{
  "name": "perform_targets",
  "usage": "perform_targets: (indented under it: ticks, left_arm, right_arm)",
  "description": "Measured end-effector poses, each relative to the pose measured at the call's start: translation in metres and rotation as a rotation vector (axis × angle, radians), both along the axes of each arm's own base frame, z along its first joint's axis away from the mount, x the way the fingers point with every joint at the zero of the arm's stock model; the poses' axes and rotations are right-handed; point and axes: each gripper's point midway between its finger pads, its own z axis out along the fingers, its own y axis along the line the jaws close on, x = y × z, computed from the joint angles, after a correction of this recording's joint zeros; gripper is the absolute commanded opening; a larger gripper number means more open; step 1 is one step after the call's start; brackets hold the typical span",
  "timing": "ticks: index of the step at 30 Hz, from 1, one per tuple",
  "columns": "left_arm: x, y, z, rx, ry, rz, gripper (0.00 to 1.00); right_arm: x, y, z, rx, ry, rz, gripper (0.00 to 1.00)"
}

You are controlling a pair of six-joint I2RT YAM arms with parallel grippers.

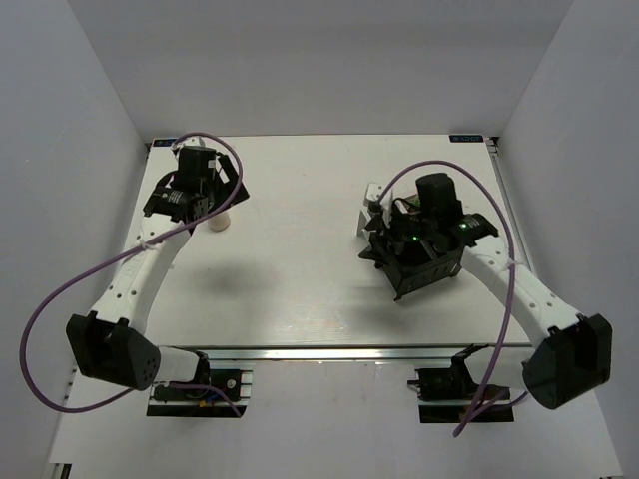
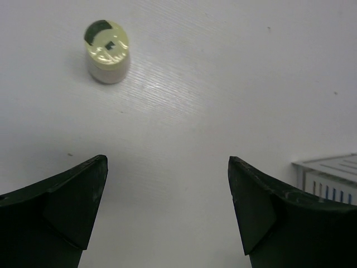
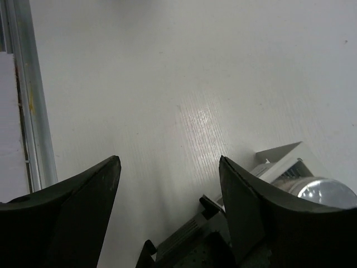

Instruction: Organize the condiment bottles

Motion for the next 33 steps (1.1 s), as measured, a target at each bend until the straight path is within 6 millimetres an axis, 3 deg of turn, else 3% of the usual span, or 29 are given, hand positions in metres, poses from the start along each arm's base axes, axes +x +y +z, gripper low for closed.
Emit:
perform_targets:
  ticks: [6,11,17,24,33]
  left_arm:
    - [0.024,0.041,-0.039,0.068,0.126,0.085,0.98]
    - [0.050,0.060,-0.070,0.108,0.206,0.105,0.98]
    - [0.077,0.066,-0.104,0.104,0.277,0.089,0.98]
    - [0.098,0.066,-0.120,0.093,0.299,0.074,0.95]
    - [0.106,0.066,-0.135,0.096,0.328,0.077,0.78]
  right_arm:
    - [0.008,0.024,-0.023,-0.040,0.109,-0.015,0.71]
    - [0.019,0.031,-0.019,-0.031,0.132,-0.043,0.71]
    - [0.022,0.033,-0.018,-0.021,0.141,-0.059,0.72]
    - [0.027,0.034,-0.016,-0.014,0.126,-0.071,0.72]
    - [0.029,0.032,-0.016,-0.020,0.117,-0.082,0.72]
